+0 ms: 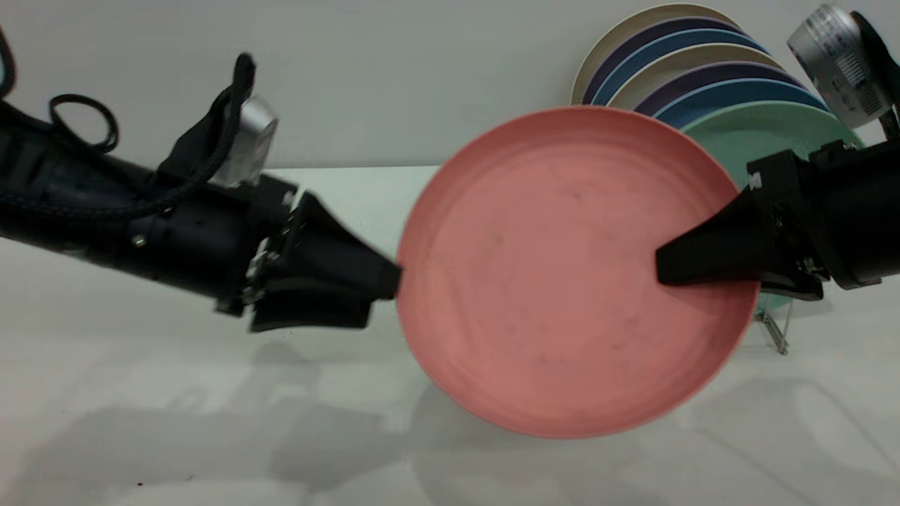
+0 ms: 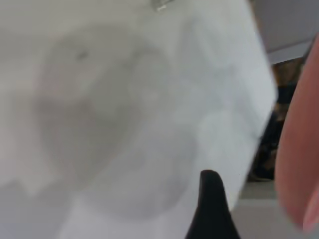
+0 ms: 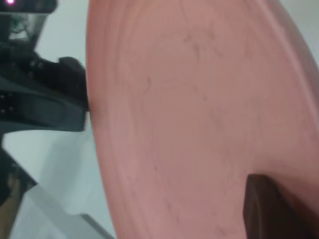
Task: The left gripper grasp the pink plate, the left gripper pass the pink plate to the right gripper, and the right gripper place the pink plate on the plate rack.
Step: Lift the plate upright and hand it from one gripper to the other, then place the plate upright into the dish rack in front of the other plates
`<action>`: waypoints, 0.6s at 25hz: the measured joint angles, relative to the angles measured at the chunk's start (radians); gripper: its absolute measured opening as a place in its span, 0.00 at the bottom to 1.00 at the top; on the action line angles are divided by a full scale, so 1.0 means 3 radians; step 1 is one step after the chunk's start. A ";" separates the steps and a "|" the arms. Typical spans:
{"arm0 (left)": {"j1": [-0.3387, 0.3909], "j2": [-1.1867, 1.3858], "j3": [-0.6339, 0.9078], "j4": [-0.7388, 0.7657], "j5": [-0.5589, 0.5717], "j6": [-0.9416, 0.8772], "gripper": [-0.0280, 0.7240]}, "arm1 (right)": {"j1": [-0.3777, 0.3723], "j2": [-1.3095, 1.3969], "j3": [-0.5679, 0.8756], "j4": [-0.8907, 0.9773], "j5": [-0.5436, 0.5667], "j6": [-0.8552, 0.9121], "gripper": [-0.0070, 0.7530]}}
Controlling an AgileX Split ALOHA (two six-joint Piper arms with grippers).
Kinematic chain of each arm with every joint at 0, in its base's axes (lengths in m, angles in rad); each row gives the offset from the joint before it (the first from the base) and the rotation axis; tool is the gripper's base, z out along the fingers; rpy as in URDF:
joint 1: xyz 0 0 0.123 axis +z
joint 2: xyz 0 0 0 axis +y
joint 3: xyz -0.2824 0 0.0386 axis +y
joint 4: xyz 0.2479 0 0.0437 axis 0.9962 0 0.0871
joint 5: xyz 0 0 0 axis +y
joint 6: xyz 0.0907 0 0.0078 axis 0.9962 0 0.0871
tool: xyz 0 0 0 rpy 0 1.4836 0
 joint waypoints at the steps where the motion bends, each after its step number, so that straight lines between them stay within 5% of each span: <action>1: 0.0046 0.0000 0.0000 0.0069 -0.0062 -0.0057 0.80 | 0.0000 0.0000 0.0000 0.0000 -0.0064 -0.0030 0.13; 10: 0.0423 -0.0129 0.0000 0.0645 -0.0658 -0.0501 0.81 | 0.0000 -0.0435 0.0000 -0.0501 -0.1144 -0.0338 0.13; 15: 0.0481 -0.0302 0.0000 0.0991 -0.0941 -0.0765 0.81 | 0.0000 -0.1047 0.0000 -0.1382 -0.1252 -0.0352 0.13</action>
